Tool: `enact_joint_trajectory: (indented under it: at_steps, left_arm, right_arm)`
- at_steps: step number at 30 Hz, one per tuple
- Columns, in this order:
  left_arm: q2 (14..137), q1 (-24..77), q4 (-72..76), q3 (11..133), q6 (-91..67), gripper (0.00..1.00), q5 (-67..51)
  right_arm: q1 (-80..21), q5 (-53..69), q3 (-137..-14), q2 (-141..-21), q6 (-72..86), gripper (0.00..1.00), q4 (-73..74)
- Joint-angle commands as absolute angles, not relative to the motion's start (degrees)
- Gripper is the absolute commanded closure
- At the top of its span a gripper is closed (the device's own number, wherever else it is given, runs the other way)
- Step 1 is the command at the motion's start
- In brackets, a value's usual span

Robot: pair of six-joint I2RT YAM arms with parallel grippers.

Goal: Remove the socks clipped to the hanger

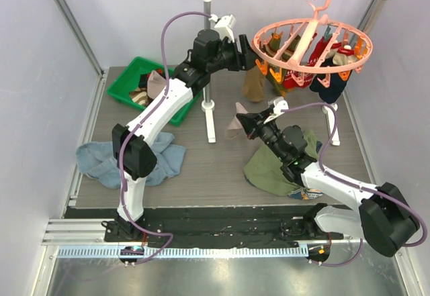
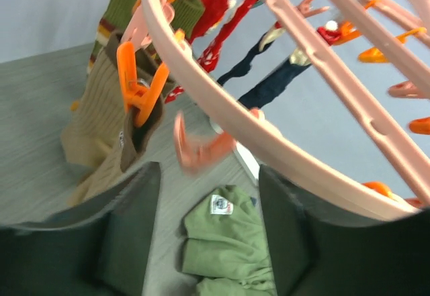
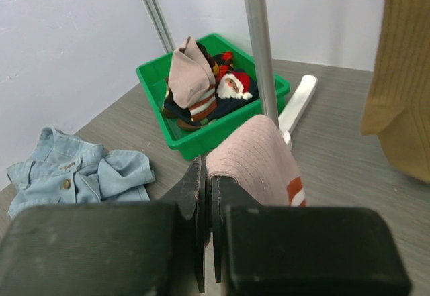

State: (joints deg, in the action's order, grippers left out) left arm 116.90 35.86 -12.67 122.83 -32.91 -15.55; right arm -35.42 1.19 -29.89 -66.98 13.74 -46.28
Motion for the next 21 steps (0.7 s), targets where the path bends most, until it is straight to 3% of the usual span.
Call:
enact_joint_trajectory:
  at_steps: [1,7,14,21]
  left_arm:
    - [113.8,35.3,-12.6,121.3,-33.0,0.28,-14.1]
    - [106.8,34.0,-17.3,112.8,-28.7,0.14,-12.2]
    - [95.6,32.4,-24.0,99.7,-21.5,0.09,-13.3]
    - [84.9,32.4,-26.1,84.3,-16.6,0.08,-29.9]
  right_arm:
    - [-35.8,-2.4,-30.5,-63.0,14.0,0.99,-41.0]
    - [-35.7,-1.6,-31.3,-58.5,16.3,0.99,-31.4]
    - [-35.7,3.4,-32.9,-52.8,22.1,0.99,-25.0]
    - [-35.8,5.5,-31.8,-49.2,28.2,0.99,-29.5]
